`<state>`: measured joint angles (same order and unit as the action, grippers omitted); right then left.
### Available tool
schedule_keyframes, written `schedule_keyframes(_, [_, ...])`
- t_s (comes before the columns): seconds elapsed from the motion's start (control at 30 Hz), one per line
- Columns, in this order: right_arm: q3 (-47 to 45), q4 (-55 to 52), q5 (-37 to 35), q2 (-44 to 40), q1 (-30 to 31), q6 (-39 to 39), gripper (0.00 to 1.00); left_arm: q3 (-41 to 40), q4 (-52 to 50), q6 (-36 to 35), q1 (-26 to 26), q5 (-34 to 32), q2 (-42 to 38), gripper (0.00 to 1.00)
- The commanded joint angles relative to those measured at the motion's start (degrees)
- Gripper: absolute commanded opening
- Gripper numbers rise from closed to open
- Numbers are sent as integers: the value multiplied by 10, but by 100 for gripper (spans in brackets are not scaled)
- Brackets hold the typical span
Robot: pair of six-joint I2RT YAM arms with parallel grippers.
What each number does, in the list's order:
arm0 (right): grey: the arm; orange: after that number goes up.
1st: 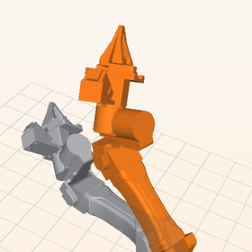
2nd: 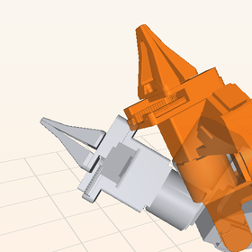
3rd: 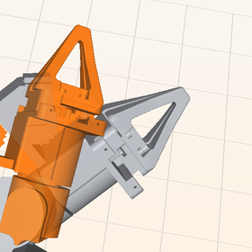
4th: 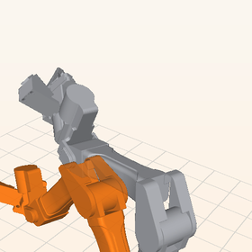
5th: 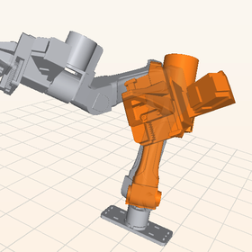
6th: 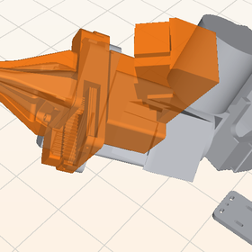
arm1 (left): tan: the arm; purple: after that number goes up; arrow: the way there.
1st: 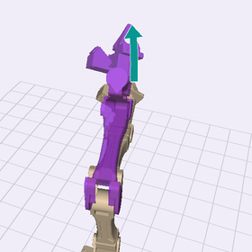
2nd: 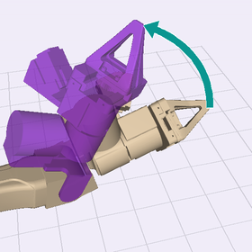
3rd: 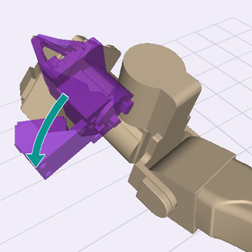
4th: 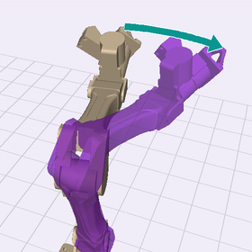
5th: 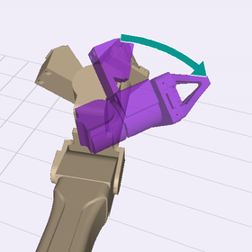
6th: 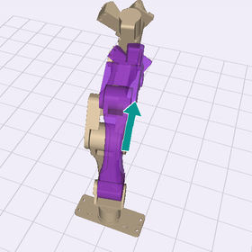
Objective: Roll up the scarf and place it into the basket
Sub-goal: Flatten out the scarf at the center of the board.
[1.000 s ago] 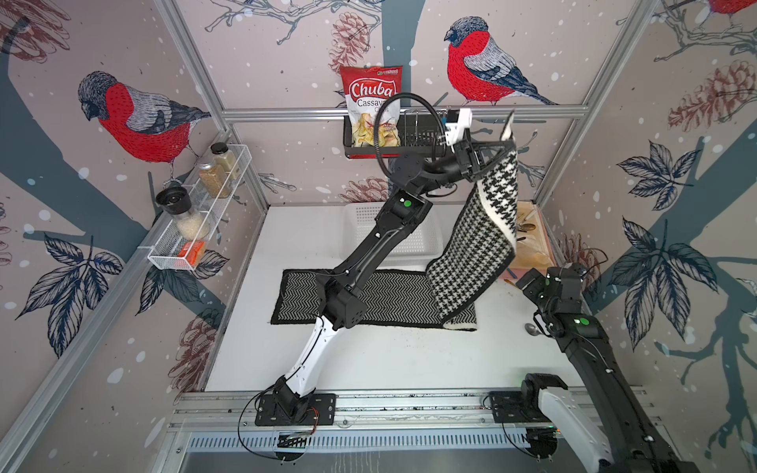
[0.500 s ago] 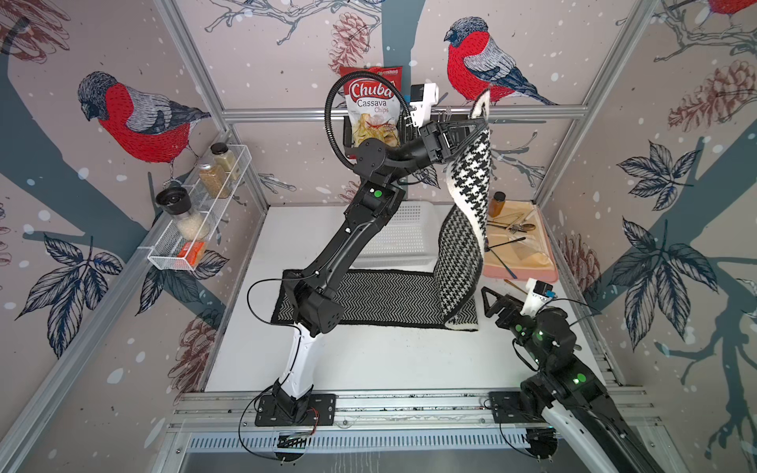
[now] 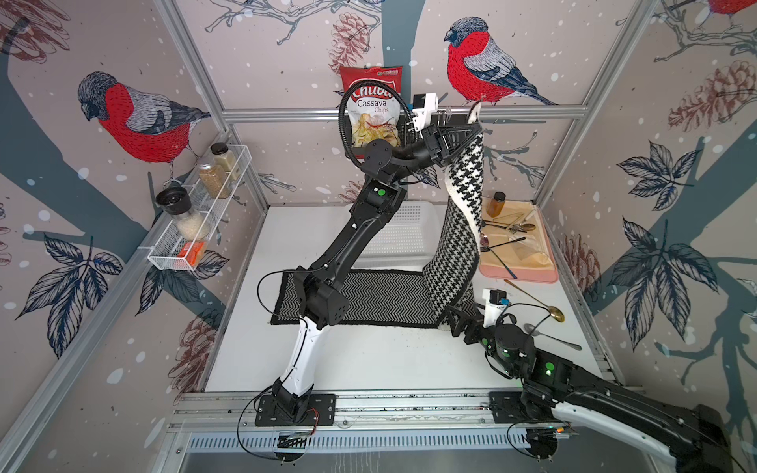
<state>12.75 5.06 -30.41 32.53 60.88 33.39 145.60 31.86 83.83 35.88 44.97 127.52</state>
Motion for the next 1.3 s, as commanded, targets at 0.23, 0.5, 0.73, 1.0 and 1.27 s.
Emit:
schedule_keyframes(0.23, [-32, 165, -67, 72, -34, -54, 100, 30, 9, 12, -4, -13, -16, 0])
schedule_keyframes(0.5, [-47, 303, 33, 169, -73, -103, 100, 36, 2, 12, -4, -20, -32, 0])
schedule_keyframes(0.73, [-23, 337, 42, 261, -72, -101, 85, 36, 2, 16, -4, -22, -33, 0])
schedule_keyframes(1.0, [5, 108, -123, 162, -65, -12, 0, -24, 52, 34, -20, 14, -61, 0])
schedule_keyframes(1.27, [56, -254, -243, 81, -94, 233, 0, -267, 209, 60, -56, 79, -166, 0])
